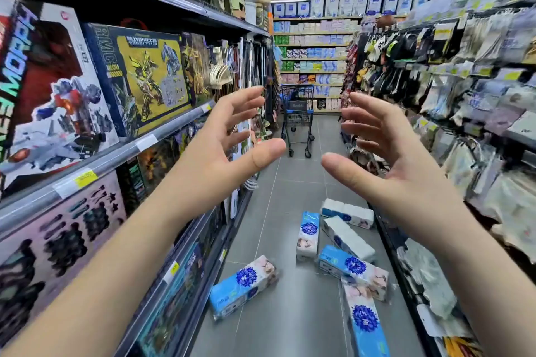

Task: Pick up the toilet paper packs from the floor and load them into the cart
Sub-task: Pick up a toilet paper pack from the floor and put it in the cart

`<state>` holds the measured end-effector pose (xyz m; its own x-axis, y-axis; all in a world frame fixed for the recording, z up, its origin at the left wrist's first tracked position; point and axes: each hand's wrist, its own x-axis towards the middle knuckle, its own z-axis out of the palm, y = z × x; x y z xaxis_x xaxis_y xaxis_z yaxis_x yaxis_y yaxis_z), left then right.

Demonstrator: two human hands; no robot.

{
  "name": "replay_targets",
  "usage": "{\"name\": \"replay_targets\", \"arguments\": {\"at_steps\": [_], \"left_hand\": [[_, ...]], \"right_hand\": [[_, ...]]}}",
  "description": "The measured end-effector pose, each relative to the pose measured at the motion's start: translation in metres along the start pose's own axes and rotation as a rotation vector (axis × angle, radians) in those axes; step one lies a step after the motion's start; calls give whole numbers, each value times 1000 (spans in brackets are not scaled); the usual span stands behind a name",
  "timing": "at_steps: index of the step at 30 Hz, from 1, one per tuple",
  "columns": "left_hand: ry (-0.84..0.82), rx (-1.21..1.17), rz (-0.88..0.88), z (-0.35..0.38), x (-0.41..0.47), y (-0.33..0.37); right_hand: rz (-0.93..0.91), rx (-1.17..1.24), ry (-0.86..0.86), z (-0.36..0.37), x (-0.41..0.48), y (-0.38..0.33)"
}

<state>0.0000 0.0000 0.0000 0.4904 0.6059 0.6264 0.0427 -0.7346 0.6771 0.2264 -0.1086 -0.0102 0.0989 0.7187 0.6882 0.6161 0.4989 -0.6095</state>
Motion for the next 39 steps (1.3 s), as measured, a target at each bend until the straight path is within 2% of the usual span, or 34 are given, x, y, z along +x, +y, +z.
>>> {"name": "replay_targets", "arguments": {"at_steps": [18,23,30,39], "left_hand": [[-15,-54,-57,-110,184,-236],[18,-133,-141,-99,208,-300],[24,-117,-297,-63,244,-412],[154,-37,-523,-27,299,-537]], "right_hand": [[93,44,34,173,215,149],[146,82,13,201,242,215],[255,171,-36,231,277,336],[314,290,-207,276,354,504]]}}
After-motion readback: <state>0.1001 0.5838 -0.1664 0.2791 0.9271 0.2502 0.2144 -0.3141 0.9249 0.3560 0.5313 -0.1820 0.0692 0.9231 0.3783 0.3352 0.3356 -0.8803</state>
